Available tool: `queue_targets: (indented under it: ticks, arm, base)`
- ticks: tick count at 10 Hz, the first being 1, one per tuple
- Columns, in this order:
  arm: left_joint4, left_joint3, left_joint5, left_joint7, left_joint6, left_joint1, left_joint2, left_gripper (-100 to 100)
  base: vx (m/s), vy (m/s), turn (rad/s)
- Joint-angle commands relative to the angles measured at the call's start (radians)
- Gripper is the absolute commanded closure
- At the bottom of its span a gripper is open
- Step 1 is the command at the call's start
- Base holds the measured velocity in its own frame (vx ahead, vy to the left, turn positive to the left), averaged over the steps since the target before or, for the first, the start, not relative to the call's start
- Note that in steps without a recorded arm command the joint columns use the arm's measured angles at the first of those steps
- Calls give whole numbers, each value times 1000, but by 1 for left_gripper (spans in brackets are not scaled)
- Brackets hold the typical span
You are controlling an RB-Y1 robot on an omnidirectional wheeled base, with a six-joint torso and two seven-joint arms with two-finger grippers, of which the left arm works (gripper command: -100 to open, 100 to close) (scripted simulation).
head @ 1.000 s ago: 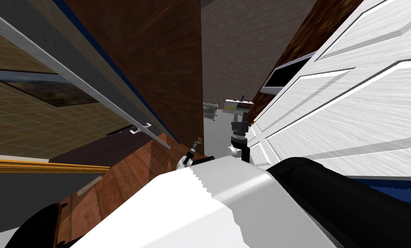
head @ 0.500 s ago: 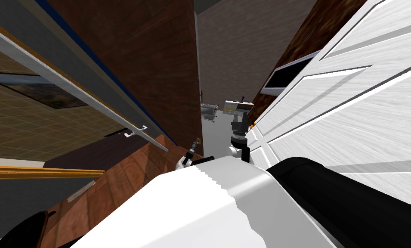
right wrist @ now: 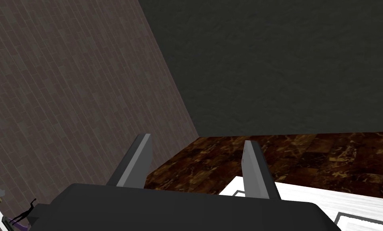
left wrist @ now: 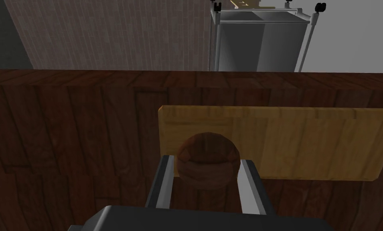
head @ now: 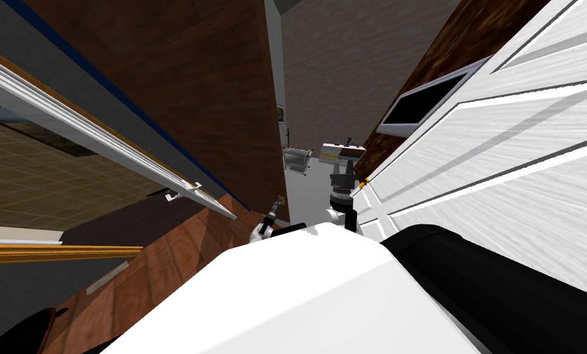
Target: Push the door open
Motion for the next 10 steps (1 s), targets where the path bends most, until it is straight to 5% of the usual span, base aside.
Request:
queue_targets:
  ticks: [1,3,4,10]
  arm:
    - [-9,36,18,-13,7,-3,13,100]
    - [-6,64,33,-28,9,-5,13,100]
    - [-4,48,26,-19,5,-1,15,-100]
    - [-15,38,24,-3,10,1,8,-100]
  base:
    - [163,-157,73]
    - [150,-128,73]
    - [-23,-21,53]
    - [-191,43,18]
